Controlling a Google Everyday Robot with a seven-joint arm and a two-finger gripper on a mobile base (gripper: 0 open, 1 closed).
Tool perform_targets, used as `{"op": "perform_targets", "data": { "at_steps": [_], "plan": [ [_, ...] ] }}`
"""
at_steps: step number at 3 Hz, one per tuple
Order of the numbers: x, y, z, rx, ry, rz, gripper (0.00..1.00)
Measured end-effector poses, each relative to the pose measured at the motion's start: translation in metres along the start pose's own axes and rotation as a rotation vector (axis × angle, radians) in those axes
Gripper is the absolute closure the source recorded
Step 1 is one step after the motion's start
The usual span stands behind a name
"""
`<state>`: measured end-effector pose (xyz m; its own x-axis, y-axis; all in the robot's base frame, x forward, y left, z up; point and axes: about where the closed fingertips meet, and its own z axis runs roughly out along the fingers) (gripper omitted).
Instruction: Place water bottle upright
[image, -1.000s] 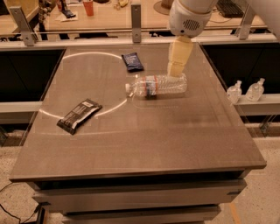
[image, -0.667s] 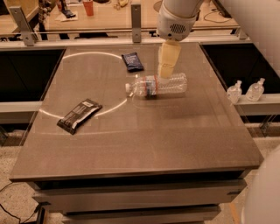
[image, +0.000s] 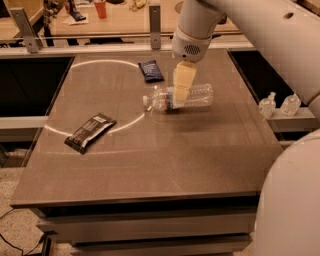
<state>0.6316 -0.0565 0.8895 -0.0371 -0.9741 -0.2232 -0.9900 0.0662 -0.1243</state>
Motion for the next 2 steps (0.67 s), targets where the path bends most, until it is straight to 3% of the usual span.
{"op": "perform_targets", "data": {
  "at_steps": [2],
  "plan": [
    [0.015,0.016,0.029,-0.021,0.013,0.035,0.0]
  ]
}}
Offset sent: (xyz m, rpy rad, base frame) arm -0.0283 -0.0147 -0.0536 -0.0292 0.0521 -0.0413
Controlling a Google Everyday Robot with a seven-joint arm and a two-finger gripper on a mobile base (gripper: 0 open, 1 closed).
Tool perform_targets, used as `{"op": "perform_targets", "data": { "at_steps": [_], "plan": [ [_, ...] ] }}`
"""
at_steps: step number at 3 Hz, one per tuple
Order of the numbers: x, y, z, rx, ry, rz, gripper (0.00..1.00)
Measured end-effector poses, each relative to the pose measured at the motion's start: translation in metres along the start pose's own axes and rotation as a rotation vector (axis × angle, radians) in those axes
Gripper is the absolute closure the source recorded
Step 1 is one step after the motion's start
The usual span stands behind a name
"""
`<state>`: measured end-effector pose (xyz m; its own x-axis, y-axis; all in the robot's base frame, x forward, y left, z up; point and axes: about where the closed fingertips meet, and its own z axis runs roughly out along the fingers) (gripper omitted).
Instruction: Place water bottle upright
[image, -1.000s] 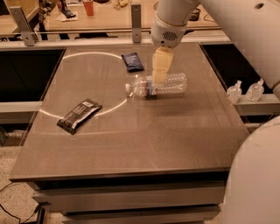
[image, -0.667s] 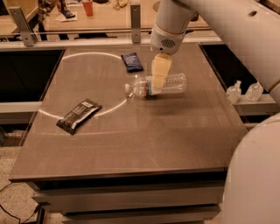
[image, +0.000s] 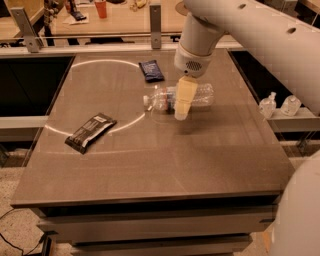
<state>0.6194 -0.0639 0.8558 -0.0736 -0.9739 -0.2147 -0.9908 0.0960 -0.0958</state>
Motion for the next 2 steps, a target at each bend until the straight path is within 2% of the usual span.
{"op": "perform_targets", "data": {
  "at_steps": [1,2],
  "plan": [
    [0.0072,0.007,0.0077,-0.001,0.013,0.006,0.0],
    [0.0116,0.0104,0.0121,0.008,0.027,-0.002,0.18]
  ]
}}
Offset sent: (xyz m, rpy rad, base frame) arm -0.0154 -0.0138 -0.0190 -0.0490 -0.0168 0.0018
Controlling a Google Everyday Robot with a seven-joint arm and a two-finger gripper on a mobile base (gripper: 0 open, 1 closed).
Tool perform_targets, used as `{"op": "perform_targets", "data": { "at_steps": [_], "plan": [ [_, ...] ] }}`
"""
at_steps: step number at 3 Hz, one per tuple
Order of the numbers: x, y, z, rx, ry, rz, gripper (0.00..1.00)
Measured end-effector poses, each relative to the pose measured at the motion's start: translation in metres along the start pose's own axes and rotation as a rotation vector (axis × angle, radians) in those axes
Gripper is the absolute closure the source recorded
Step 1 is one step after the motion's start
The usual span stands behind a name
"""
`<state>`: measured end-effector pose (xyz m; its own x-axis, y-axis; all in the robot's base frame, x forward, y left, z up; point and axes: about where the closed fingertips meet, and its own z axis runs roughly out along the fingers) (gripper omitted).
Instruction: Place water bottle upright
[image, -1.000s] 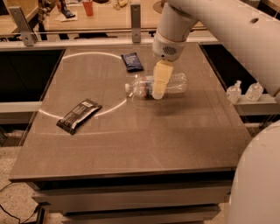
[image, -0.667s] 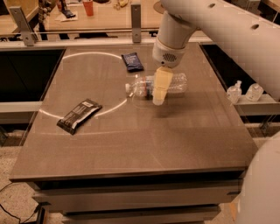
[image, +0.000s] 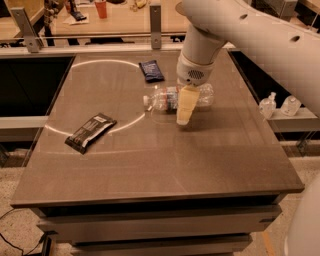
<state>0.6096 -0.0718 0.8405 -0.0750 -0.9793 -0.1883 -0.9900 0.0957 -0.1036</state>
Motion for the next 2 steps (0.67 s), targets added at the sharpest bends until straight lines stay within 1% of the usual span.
{"op": "perform_targets", "data": {
  "at_steps": [2],
  "plan": [
    [0.004,-0.0008,-0.0009,0.028,0.043,-0.013,0.64]
  ]
}}
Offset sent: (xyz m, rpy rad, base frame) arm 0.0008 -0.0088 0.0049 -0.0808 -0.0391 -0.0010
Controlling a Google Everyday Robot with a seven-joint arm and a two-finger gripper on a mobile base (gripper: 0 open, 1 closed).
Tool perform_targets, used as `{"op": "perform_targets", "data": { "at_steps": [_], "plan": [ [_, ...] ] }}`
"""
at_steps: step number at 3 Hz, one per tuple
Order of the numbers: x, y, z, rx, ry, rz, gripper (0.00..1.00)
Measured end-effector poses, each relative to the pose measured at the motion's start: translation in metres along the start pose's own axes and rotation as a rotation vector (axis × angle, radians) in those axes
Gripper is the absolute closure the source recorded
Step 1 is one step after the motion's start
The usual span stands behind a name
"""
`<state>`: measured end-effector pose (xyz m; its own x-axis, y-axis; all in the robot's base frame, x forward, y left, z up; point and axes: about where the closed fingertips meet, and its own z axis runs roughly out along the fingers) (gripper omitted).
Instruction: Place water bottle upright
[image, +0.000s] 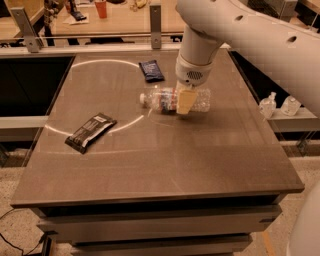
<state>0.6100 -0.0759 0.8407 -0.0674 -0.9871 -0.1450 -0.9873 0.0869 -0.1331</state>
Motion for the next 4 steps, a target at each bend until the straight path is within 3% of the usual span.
{"op": "perform_targets", "data": {
  "at_steps": [1,2,3,4],
  "plan": [
    [-0.001,0.0,-0.001,0.001,0.038,-0.012,0.89],
    [-0.003,-0.006,-0.029,0.031,-0.038,0.001,1.0],
    [-0.005,-0.015,-0.086,0.112,-0.245,0.029,1.0],
    [0.002,-0.027,-0.117,0.191,-0.507,0.043,1.0]
  ]
}}
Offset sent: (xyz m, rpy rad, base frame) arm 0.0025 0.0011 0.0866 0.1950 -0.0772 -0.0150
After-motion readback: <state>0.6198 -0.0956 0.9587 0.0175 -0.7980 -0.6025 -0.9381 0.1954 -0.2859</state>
